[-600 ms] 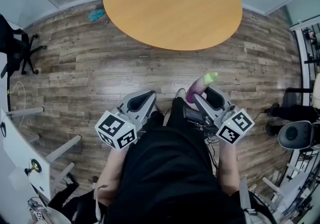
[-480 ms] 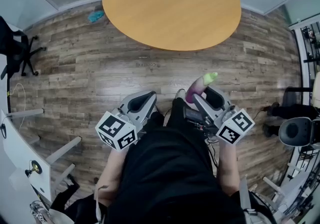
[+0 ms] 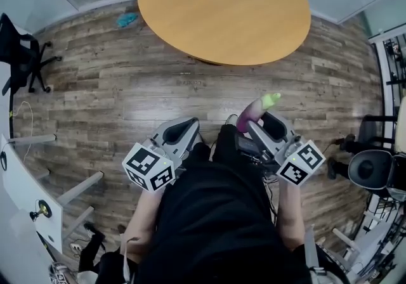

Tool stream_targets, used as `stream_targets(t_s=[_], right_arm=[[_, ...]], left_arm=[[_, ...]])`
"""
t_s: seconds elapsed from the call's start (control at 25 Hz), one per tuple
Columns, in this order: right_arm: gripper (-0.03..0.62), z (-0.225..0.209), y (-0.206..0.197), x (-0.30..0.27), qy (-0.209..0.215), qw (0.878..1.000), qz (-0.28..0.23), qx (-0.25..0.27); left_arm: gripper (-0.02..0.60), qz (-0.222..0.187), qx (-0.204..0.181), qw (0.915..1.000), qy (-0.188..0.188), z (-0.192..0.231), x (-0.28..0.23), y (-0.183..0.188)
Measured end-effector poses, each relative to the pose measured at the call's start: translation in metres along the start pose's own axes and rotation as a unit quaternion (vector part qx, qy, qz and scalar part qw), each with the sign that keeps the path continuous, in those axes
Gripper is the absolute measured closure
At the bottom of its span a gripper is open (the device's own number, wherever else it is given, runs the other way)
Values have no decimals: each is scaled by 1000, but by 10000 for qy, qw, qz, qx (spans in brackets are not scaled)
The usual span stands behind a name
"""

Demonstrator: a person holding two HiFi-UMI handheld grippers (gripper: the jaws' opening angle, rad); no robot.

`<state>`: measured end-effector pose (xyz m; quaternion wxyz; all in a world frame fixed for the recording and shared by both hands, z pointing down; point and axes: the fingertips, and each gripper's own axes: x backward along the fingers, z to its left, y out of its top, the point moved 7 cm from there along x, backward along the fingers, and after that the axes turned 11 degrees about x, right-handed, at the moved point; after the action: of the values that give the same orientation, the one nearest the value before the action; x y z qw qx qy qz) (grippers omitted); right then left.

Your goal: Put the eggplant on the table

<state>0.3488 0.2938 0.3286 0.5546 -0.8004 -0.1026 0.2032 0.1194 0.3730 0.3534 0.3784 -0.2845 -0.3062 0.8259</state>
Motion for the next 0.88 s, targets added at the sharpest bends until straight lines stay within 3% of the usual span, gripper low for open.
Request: stream_targets(t_s=[0.28, 0.88], right_arm=[[402, 3, 0, -11, -11, 9999, 112, -46], [402, -37, 14, -72, 210, 9994, 162, -242]], left_arm=[[571, -19, 74, 10000, 63, 9, 6, 2], [571, 23, 142, 9993, 340, 48, -15, 38]])
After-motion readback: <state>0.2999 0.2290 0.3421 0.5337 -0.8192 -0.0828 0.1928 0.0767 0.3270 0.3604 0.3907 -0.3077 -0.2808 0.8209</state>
